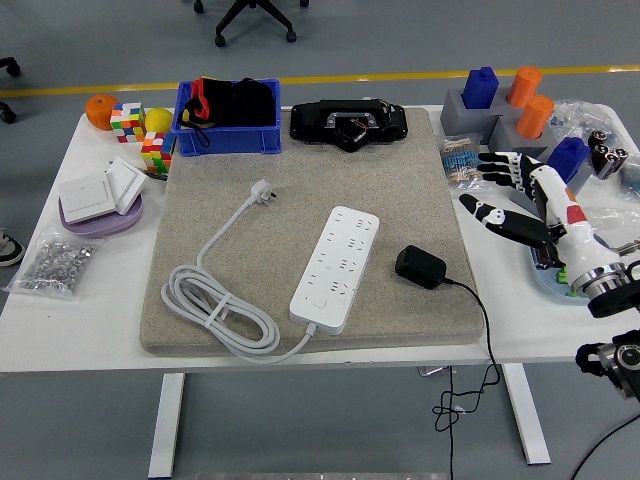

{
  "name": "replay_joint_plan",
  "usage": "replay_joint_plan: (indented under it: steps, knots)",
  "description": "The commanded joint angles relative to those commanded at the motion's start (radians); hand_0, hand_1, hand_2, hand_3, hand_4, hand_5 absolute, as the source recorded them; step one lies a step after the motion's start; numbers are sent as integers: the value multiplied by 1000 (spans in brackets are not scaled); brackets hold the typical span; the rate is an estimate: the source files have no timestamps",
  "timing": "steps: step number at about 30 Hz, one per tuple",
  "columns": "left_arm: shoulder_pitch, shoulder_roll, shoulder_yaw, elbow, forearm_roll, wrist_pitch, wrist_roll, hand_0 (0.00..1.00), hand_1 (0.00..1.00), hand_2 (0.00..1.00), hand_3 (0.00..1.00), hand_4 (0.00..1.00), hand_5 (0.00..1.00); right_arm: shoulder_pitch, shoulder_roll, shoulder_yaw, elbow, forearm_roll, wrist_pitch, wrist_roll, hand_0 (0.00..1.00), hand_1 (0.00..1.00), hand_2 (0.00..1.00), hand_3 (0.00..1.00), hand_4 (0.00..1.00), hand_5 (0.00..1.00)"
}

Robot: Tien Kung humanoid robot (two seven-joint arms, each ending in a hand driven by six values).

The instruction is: Press the white button,pick up the black plug,place it near the board,insert it into the board

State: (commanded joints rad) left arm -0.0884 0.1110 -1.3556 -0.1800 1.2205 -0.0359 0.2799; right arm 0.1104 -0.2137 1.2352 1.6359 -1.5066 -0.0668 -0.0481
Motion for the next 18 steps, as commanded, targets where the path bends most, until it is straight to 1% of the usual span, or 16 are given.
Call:
replay_joint_plan:
  steps: [1, 2, 6, 7, 8, 13, 14, 18]
  knots:
    - [0, 0, 0, 0, 0, 0, 0, 707, 665, 586, 679, 661, 268, 2, 0, -14, 3, 1, 3, -3, 710, 601, 607, 720, 842, 405]
    - [0, -1, 0, 0, -1, 0, 0, 707, 666, 586, 678, 660, 268, 3, 0, -22, 5, 2, 4, -5, 476, 337, 360, 701, 835, 416]
    - [0, -1, 2, 0, -2, 0, -1, 707, 666, 586, 678, 660, 268, 25, -3, -120, 5, 16, 16, -23, 476, 337, 360, 701, 835, 416]
    - [0, -1, 2, 0, -1, 0, -1, 707, 666, 586, 678, 660, 268, 28, -4, -131, 2, 17, 18, -25, 476, 337, 360, 701, 835, 416]
    - [0, -2, 1, 0, 1, 0, 0, 707, 666, 586, 678, 661, 268, 35, -5, -157, -6, 16, 22, -26, 153, 81, 173, 678, 835, 419]
    - [-3, -2, 7, 0, -4, -1, -1, 707, 666, 586, 678, 661, 268, 70, -6, -266, -38, 17, 36, -47, 153, 81, 173, 678, 835, 419]
    - [-3, -2, 7, 0, -4, -1, -1, 706, 666, 586, 678, 661, 269, 76, -6, -284, -42, 19, 37, -51, 42, 15, 125, 671, 857, 399]
    - [-4, -2, 8, 0, -3, -1, 0, 706, 666, 586, 678, 661, 269, 105, -3, -342, -57, 22, 39, -71, 42, 15, 125, 671, 857, 399]
